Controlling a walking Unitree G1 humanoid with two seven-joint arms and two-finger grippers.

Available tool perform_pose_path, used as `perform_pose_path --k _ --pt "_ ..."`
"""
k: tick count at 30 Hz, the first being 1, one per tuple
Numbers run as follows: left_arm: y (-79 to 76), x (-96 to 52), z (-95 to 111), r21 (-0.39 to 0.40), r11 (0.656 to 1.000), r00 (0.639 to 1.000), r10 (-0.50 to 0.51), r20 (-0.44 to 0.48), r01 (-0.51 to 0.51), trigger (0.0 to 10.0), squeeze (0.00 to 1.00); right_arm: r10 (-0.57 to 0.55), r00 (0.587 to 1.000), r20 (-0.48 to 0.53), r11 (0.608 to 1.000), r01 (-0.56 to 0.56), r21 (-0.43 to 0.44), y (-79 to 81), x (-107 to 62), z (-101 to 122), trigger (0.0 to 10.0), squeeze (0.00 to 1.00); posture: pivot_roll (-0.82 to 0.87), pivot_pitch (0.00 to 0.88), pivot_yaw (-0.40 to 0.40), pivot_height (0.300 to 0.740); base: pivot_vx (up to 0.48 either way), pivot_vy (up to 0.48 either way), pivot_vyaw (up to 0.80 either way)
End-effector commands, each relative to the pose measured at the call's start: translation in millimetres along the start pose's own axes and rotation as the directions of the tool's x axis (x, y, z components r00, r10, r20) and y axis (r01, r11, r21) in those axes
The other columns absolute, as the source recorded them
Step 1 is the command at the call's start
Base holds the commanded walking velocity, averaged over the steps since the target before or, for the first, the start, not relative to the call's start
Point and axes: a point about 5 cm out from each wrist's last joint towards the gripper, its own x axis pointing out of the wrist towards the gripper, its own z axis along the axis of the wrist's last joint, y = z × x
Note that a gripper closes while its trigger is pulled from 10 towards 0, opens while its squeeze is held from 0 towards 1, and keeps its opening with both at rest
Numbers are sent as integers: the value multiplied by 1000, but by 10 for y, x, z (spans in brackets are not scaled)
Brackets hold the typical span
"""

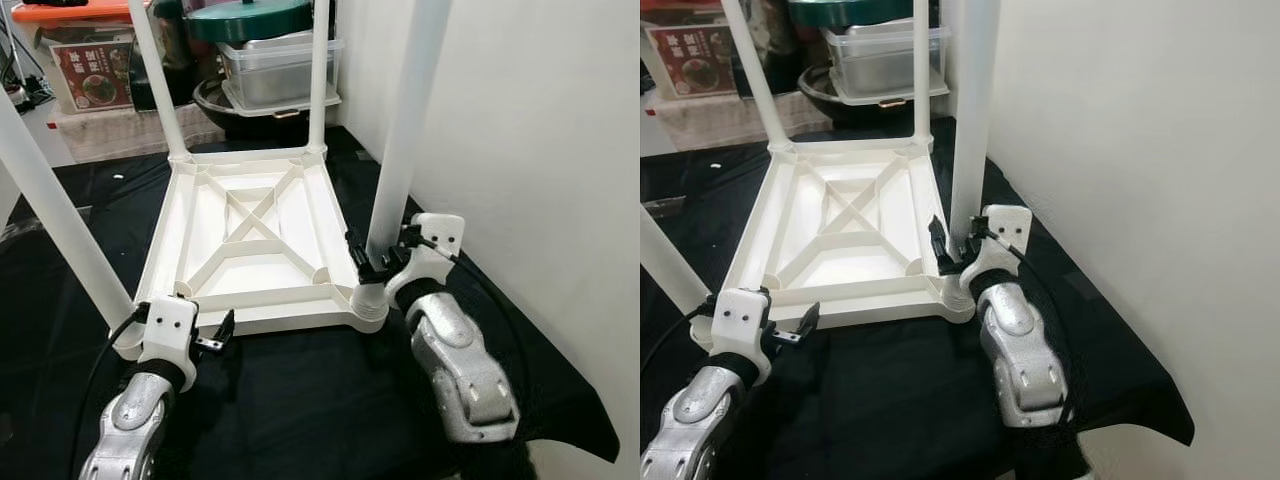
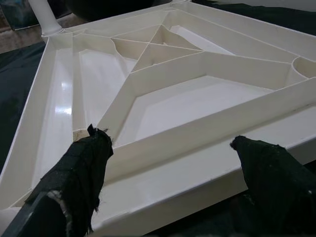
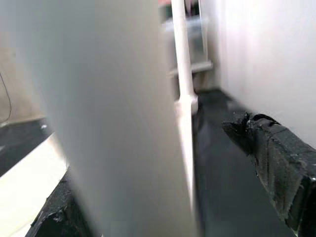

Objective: Building children table

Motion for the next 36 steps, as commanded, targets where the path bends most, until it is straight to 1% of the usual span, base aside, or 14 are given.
perform_pose_path --k 1,3,9,13,14,18,23,28,30,31,32,34,35,36 --pt "-1 5 -36 8 1000 1000 -9 -13 9 10000 0 19 999 -26 1000 -18 17 8 9 -34 10000 0 64 0 2 740 0 0 0" --pt "-4 5 -37 7 1000 1000 -10 -13 10 10000 0 24 999 -25 1000 -24 13 -4 17 -19 10000 0 64 0 2 740 0 0 0" --pt "-15 14 -44 6 1000 1000 -17 -14 17 10000 0 81 997 -10 996 -81 -23 -136 138 139 10000 0 56 0 4 740 0 0 0" --pt "-25 14 -46 5 1000 1000 -20 -14 20 10000 0 138 990 -9 990 -138 -14 -134 157 187 10000 0 55 0 3 740 0 0 0" --pt "-40 14 -49 3 1000 1000 -24 -15 24 10000 0 198 980 -13 980 -198 -19 -134 170 220 10000 0 54 0 3 740 0 0 0" --pt "-44 14 -52 3 1000 1000 -27 -15 27 10000 0 223 975 -19 975 -223 -22 -147 182 231 10000 0 54 0 3 740 0 0 0" --pt "-45 13 -59 3 1000 999 -30 -17 30 10000 0 315 949 -31 949 -315 -5 -214 240 286 10000 0 54 0 3 740 0 0 0" --pt "-47 14 -60 3 1000 999 -31 -17 31 10000 0 339 940 -27 941 -339 0 -242 261 308 10000 0 53 0 3 740 0 0 0" --pt "-51 15 -64 2 999 999 -33 -17 33 10000 0 398 917 -11 917 -398 -5 -324 323 364 10000 0 53 0 1 740 0 0 0" --pt "-51 15 -64 2 999 999 -33 -17 33 10000 0 398 917 -11 917 -398 -5 -324 323 364 10000 0 53 0 1 740 0 0 0" --pt "-54 14 -66 1 999 999 -33 -17 33 10000 0 418 908 -8 908 -418 -27 -385 362 387 10000 0 57 0 -2 740 0 0 0" --pt "-54 14 -66 1 999 999 -33 -17 33 10000 0 418 908 -8 908 -418 -27 -385 362 387 10000 0 57 0 -2 740 0 0 0" --pt "-57 11 -69 1 999 999 -33 -18 33 10000 0 451 892 -4 892 -451 -36 -427 384 405 10000 0 58 0 -3 740 0 0 0" --pt "-57 11 -69 1 999 999 -33 -18 33 10000 0 451 892 -4 892 -451 -36 -427 384 405 10000 0 58 0 -3 740 0 0 0"
